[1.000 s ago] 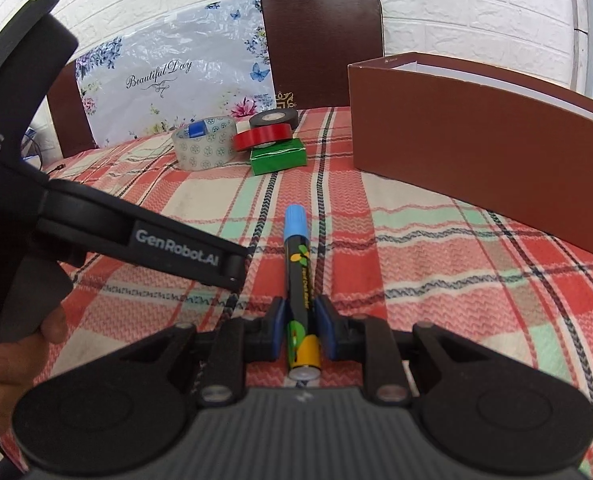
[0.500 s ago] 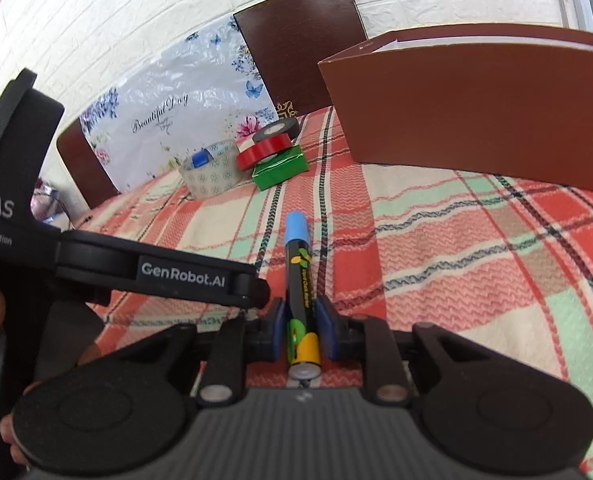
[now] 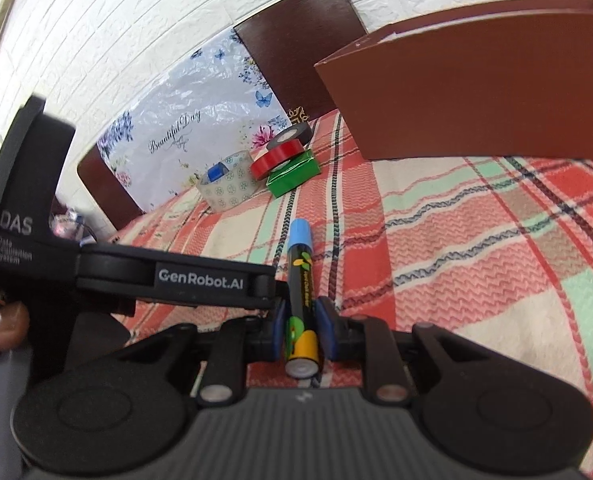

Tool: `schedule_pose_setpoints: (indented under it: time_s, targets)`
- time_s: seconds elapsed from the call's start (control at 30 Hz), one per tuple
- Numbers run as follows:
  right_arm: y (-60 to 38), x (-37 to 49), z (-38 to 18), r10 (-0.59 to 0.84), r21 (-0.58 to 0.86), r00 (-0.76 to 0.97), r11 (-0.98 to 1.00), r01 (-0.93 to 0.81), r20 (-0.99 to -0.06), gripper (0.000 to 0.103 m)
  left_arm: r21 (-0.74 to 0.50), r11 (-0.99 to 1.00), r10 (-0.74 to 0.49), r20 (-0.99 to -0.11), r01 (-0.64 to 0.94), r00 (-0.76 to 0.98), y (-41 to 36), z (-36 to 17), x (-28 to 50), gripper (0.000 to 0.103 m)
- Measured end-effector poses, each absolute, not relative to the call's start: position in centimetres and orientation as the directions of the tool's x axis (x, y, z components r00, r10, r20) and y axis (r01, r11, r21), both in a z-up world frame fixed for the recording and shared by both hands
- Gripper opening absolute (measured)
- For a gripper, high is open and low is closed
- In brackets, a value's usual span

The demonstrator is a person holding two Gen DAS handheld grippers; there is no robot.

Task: Organize objects

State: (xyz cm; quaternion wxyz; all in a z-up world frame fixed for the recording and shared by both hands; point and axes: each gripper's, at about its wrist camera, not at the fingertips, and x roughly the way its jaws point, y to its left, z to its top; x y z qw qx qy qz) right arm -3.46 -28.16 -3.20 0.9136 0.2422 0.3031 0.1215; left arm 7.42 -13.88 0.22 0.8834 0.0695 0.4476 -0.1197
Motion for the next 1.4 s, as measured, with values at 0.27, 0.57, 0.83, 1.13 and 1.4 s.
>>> schedule_pose_setpoints:
  time_s: [0.27,0.57,0.83,1.13,1.4]
  targets:
    - [-29.0,-3.6,-3.6,0.386,0.579,0.793,0.814,-0.052,-0.472,0.018,-0.002,0.963,-0.159,-0.809,0.268,0.565,-13.7,0.2,7.7,0.097]
    - [-28.9,-3.6,-3.6,0.384,0.587,0.795,0.809,-0.044,-0.47,0.018,-0.071,0.965,-0.201,-0.817,0.252,0.54,-13.2,0.5,8.1,0.097]
    - [-28.4,-3.9,-3.2,0.392,0.595,0.807,0.801,-0.063,-0.442,0.018,-0.262,0.945,-0.325,-0.814,0.195,0.481,-12.4,1.4,9.3,0.096]
    - [-29.3,-4.3,-1.8,0.364,0.596,0.842,0.801,-0.064,-0.399,0.018,-0.212,0.945,-0.317,-0.776,0.249,0.545,-12.5,3.3,9.2,0.096]
    - [-29.3,-3.9,-1.7,0.385,0.594,0.831,0.8,-0.084,-0.401,0.018,-0.199,0.888,-0.416,-0.731,0.414,0.541,-14.9,4.5,7.8,0.096]
